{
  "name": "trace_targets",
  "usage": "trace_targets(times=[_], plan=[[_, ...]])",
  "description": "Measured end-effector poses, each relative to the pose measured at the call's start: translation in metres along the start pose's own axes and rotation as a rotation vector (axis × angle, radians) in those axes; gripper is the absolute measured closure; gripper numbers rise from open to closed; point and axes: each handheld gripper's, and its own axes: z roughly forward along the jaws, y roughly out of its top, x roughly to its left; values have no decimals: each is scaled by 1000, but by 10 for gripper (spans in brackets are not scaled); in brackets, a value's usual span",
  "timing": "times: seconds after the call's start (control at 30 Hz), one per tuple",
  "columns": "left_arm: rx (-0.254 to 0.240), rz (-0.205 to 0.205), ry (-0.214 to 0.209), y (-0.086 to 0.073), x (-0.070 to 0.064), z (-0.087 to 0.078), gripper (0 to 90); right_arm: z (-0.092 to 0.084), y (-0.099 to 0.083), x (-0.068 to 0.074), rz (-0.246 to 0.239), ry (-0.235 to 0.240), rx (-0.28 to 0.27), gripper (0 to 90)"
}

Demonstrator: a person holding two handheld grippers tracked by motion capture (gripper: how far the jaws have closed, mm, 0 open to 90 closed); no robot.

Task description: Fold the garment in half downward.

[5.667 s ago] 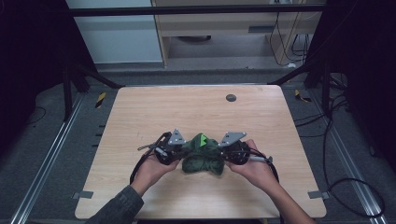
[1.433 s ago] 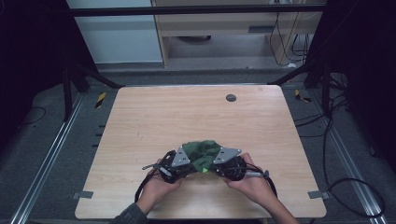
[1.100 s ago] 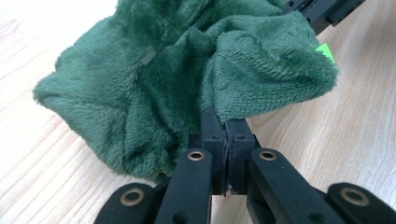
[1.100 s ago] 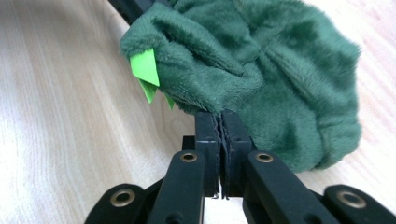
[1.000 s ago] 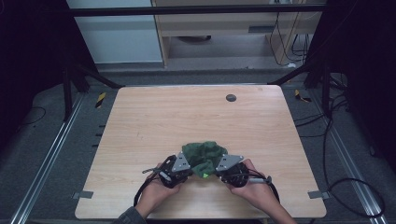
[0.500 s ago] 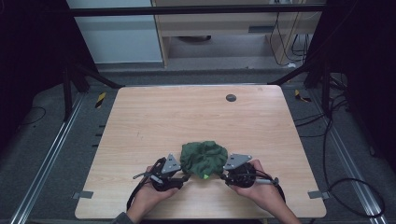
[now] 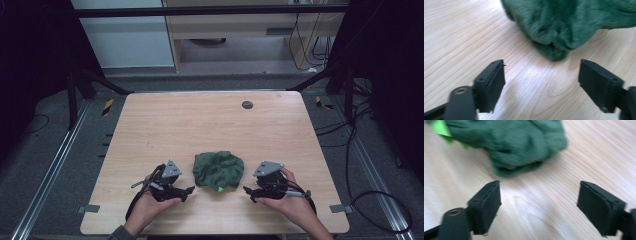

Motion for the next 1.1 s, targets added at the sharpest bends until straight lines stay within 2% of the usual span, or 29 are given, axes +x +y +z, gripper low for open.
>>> trace_targets(times=[0.17, 0.47, 0.6, 0.77, 0.83, 1.0, 1.1], plan=[[28, -10, 16, -2, 9, -2, 146, 2, -6, -12, 68, -17, 31, 98], [63, -11, 51, -11, 30, -8, 93, 2, -13, -25, 89, 5, 34, 60], [64, -30, 69, -17, 43, -10, 75, 6, -18, -36, 123, -6, 45, 64], [57, -93, 114, -26, 67, -11, 72, 11, -25, -54, 182, -43, 54, 78], [58, -115, 148, -29, 77, -11, 73, 13, -28, -59, 199, -59, 52, 81], [20, -189, 198, -36, 98, -11, 81, 17, -32, -69, 227, -106, 53, 113], [-11, -204, 221, -36, 105, -10, 83, 22, -33, -77, 258, -130, 51, 112]])
